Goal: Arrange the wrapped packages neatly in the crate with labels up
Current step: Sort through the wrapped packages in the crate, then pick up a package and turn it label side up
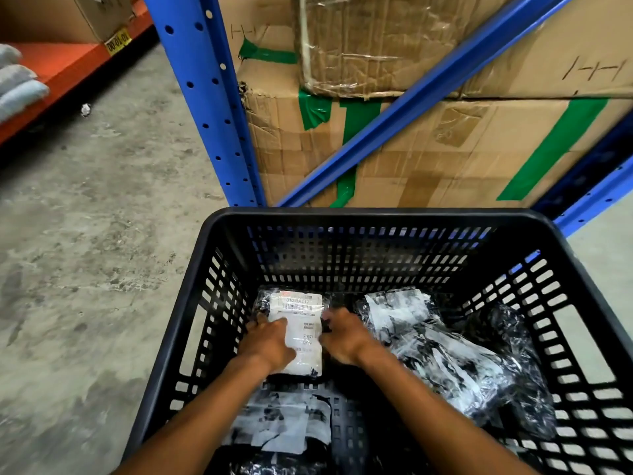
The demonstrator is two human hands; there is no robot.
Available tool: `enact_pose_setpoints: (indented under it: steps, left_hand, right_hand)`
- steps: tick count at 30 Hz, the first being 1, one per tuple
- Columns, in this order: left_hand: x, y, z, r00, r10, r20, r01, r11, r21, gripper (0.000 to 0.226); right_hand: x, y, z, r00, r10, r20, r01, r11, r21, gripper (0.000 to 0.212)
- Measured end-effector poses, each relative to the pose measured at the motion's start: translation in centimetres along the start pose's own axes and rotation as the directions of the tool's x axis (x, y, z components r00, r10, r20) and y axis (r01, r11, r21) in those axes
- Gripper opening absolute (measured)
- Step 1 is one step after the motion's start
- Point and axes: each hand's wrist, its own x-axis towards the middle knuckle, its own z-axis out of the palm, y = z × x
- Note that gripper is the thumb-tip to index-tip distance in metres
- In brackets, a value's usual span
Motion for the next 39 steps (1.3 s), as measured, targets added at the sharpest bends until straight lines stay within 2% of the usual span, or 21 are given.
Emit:
enact_pose_setpoints:
  steps: [3,5,7,10,14,17,19,20,22,24,27,29,31,33,34,36,39]
  left_hand:
    - [-1.4,1.0,-0.3,0.992,0.089,0.092,-0.074,0.986,-0.151,0.055]
    - [-2.6,2.4,-0.5,0.975,0.186,0.122,-0.146,0.948,-0.283,0.044]
    - [-4.0,4.5,-0.4,0.949,0.278,0.147,-0.193,0.885,-0.423,0.037]
    - [-5.9,7.7,0.5,0.914,0.352,0.202,-0.173,0.789,-0.590,0.031]
    - [-6.4,10.0,1.3,0.920,0.361,0.153,-0.217,0.794,-0.567,0.022]
    - [-6.7,9.9,0.8,0.923,0.324,0.207,-0.129,0.767,-0.628,0.037]
    - [-7.0,9.2,0.3,0.922,0.299,0.248,-0.064,0.748,-0.661,0.058]
    - [-7.0,8.7,0.2,0.921,0.287,0.263,-0.033,0.729,-0.683,0.068]
    - [-7.4,8.0,0.0,0.908,0.266,0.323,0.080,0.646,-0.759,0.084]
    - [-7.8,7.4,-0.2,0.894,0.267,0.359,0.183,0.515,-0.838,0.085]
    - [-8.3,6.3,-0.9,0.920,0.176,0.349,0.246,0.433,-0.867,0.063]
    - [-8.5,5.4,-1.2,0.919,0.145,0.367,0.287,0.390,-0.875,0.044]
    - [-8.7,4.5,-1.2,0.922,0.154,0.355,0.277,0.378,-0.884,0.030]
    - [-8.5,3.6,-1.2,0.929,0.166,0.331,0.261,0.340,-0.903,0.042]
    - [-8.3,3.2,-1.4,0.930,0.178,0.322,0.259,0.308,-0.916,0.051]
    - [-8.2,2.6,-1.8,0.939,0.210,0.273,0.225,0.225,-0.948,0.060]
    - [-8.1,1.7,-2.3,0.953,0.251,0.172,0.138,0.146,-0.980,0.056]
  right_hand:
    - [-1.7,-0.9,-2.8,1.000,-0.020,0.014,0.023,0.968,-0.251,0.032]
    - [-3.2,-0.6,-5.3,0.999,0.036,0.002,-0.031,0.887,-0.460,0.035]
    - [-5.4,0.3,-8.3,0.993,0.084,-0.078,-0.115,0.768,-0.630,0.039]
    - [-7.7,3.4,-11.8,0.971,0.146,-0.188,-0.235,0.696,-0.678,0.046]
    - [-8.9,6.0,-12.3,0.949,0.284,-0.135,-0.308,0.754,-0.581,0.067]
    - [-9.3,5.6,-12.9,0.956,0.276,-0.098,-0.290,0.844,-0.451,0.063]
    - [-9.4,4.9,-14.1,0.971,0.189,-0.147,-0.211,0.967,-0.146,0.051]
    - [-9.8,4.4,-14.5,0.974,0.146,-0.171,-0.139,0.989,0.053,0.044]
    - [-10.6,2.9,-14.0,0.983,0.052,-0.174,0.014,0.935,0.354,0.029]
    - [-10.7,2.1,-11.8,0.984,-0.008,-0.176,0.097,0.860,0.501,0.023]
    - [-10.2,2.3,-8.0,0.999,0.014,-0.032,0.013,0.713,0.701,0.022]
    - [-10.0,3.1,-6.4,0.999,0.005,0.037,-0.029,0.715,0.699,0.020]
    - [-9.9,4.1,-5.7,0.999,0.028,0.046,-0.051,0.767,0.639,0.021]
    - [-9.8,5.2,-5.6,0.994,0.098,0.044,-0.106,0.847,0.521,0.017]
    - [-9.8,5.7,-5.7,0.989,0.140,0.052,-0.148,0.887,0.438,0.022]
    - [-10.0,6.2,-6.1,0.971,0.225,0.080,-0.239,0.916,0.322,0.054]
    - [-10.1,5.6,-5.5,0.953,0.224,0.203,-0.292,0.854,0.430,0.074]
